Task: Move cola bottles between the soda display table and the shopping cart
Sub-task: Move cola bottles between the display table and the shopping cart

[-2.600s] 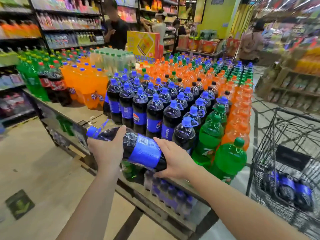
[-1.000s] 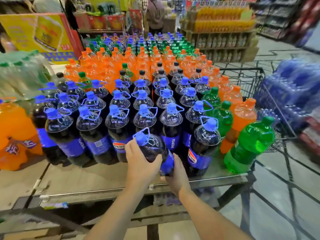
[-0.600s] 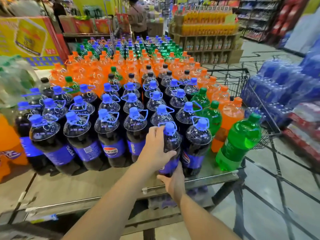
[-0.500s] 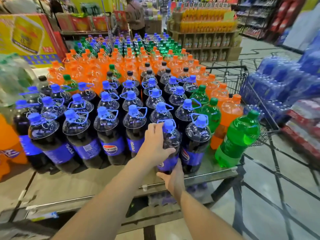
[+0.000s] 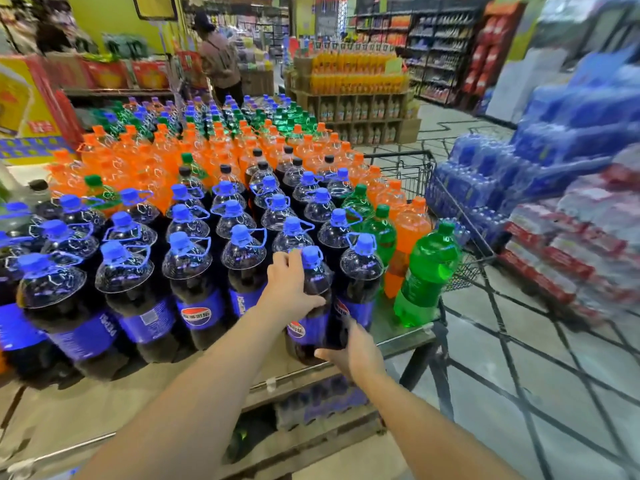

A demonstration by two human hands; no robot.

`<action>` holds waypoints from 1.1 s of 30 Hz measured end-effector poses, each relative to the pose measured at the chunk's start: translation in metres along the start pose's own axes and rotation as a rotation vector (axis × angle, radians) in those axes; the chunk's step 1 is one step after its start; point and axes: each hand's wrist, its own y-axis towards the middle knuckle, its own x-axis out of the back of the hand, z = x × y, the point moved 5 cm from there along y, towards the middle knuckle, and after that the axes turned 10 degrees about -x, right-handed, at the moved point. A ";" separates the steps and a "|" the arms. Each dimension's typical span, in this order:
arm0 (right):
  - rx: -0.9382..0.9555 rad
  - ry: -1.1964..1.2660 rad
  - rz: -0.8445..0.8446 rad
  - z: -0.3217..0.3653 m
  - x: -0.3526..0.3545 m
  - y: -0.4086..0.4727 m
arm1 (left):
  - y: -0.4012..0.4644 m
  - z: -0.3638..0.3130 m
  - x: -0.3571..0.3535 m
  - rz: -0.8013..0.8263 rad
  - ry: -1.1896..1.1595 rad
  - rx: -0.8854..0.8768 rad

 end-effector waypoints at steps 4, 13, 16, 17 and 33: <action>-0.012 -0.219 -0.031 -0.024 0.049 -0.013 | 0.003 -0.006 0.006 0.025 0.064 -0.016; -0.066 -0.347 -0.178 -0.067 0.172 -0.021 | 0.012 -0.054 0.016 0.073 0.588 -0.042; -0.086 -0.344 -0.213 -0.082 0.211 -0.017 | 0.023 -0.091 0.010 0.043 0.619 -0.197; -0.093 -0.340 -0.221 -0.088 0.224 -0.014 | 0.028 -0.105 0.007 0.051 0.609 -0.229; -0.040 -0.484 -0.257 -0.199 0.433 0.076 | 0.157 -0.326 -0.106 0.157 0.582 -0.361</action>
